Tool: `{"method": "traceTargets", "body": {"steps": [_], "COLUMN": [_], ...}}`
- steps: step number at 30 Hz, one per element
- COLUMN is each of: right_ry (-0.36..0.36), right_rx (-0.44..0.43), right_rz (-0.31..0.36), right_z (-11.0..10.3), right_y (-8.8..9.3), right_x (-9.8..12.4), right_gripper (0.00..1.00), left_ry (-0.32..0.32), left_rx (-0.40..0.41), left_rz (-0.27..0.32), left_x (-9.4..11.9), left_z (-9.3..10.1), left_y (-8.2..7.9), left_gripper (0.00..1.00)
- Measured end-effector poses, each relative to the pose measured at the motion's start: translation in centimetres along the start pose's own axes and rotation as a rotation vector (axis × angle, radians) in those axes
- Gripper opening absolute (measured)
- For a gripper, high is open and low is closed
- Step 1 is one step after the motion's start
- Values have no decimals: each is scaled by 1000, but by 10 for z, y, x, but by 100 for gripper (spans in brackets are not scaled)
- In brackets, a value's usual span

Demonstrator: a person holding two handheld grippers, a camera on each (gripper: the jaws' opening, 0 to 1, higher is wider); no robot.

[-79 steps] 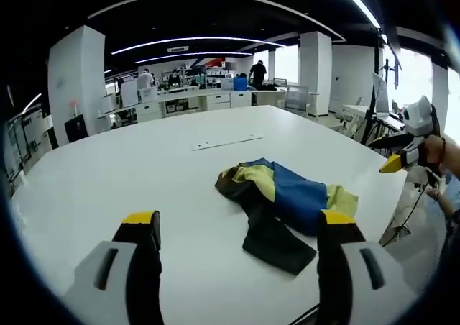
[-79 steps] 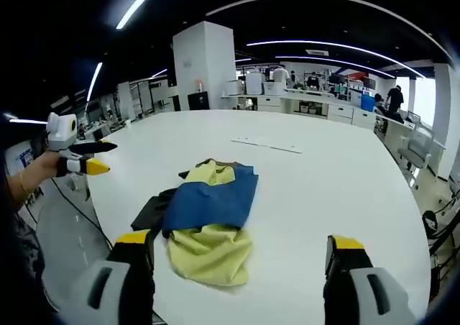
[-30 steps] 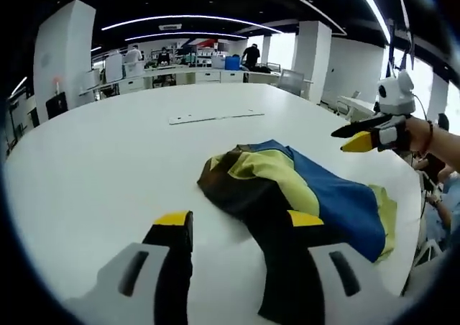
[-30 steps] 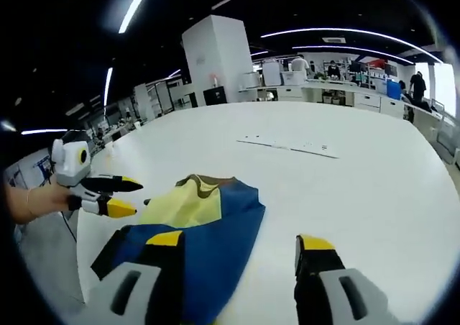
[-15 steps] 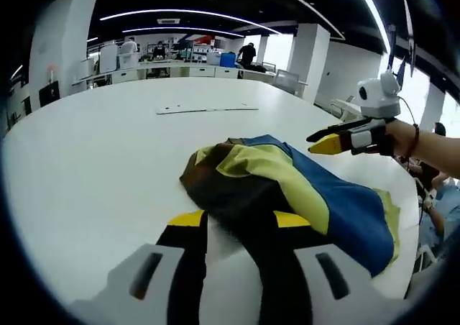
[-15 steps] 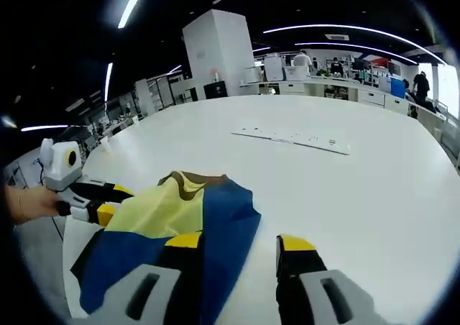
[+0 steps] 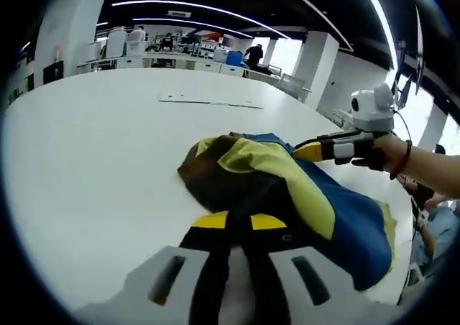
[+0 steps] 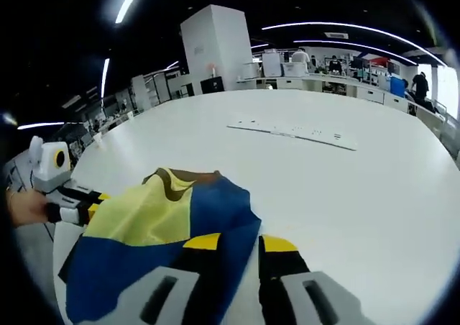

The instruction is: Fold the garment on the visible template until the final outline fits inside the template.

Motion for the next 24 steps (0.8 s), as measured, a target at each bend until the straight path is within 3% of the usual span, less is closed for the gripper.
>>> {"method": "traceTargets", "body": {"steps": [2,5,11,24], "right_ry": [7,17,36,63], "right_rx": [-16,-9,10,20], "right_rz": [-2,-1,-7,24], "right_z": [0,0,0,11], "right_y": [0,0,0,-12], "right_x": [-1,-2,-5,14], "right_gripper": [13,10,0,0], "left_ry": [-20,-10,-10,-66], "left_rx": [54,70,43,-9], "left_rz": [34,41,41,80], "left_x": [2,3,1,2], "left_z": [-1,0,-1,-12], "left_y": [-1,1,3,-20], "left_gripper": [8,7,0,0]}}
Point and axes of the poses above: the point that each gripper's makers call its tool centre point, and the gripper's own axes: x roughly backward along the fingers, z roughly to its right, y roughly out of its underside, the point moved 10 cm from there along x, roughly backward along the fingers, and after that the axes turned 5 degrees about z, right-handed, at the moved point
